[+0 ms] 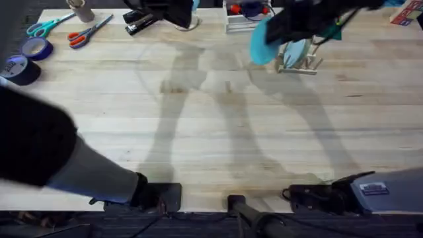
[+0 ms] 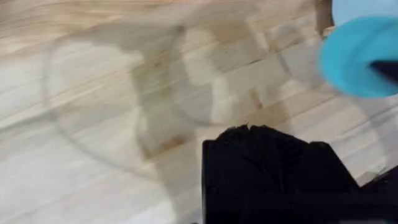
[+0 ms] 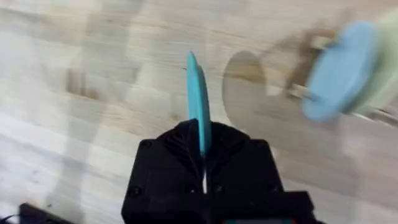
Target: Pick up the plates from the table one by one and place each into a slot on the dish rack.
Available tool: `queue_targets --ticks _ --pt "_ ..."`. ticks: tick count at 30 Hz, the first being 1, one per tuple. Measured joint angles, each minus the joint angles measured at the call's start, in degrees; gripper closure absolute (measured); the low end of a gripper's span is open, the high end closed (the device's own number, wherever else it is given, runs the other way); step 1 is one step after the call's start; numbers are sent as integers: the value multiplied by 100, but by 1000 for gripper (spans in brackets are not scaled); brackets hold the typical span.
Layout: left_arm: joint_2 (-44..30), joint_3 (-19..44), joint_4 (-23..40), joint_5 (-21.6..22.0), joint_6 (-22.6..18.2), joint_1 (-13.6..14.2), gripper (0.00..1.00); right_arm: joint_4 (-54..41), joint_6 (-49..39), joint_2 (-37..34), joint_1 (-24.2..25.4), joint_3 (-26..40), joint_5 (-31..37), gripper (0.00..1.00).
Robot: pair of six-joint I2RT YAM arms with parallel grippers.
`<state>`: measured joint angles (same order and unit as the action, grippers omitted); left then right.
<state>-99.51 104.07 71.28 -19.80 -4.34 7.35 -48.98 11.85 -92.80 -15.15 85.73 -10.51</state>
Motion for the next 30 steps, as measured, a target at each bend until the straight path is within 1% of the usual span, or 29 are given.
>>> queue_targets --ticks 6,12,19,21,24,25,27,29,30 --pt "850 0 480 498 -2 0 961 -569 -273 871 348 0 738 972" --pt "1753 0 876 885 -7 0 961 -949 -368 1520 672 0 1441 972" --pt "2593 2 1103 1174 -22 0 956 -1331 -421 1884 982 0 2057 972" --pt "2756 2 1103 1208 -23 0 920 -1360 -423 1891 1039 0 2163 972" --pt "2944 2 1105 1221 -34 0 790 -1363 -426 1891 1075 0 2261 970" --pt "2980 2 1105 1228 -64 0 696 -1363 -426 1891 1075 0 2283 970" --pt "3033 4 1106 1236 -61 0 367 -1363 -426 1891 1075 0 2300 970" --pt "3045 2 1107 1238 -59 0 75 -1363 -428 1891 1075 0 2313 969" --pt "3045 4 1105 1238 -56 0 24 -1363 -426 1891 1075 0 2318 970"
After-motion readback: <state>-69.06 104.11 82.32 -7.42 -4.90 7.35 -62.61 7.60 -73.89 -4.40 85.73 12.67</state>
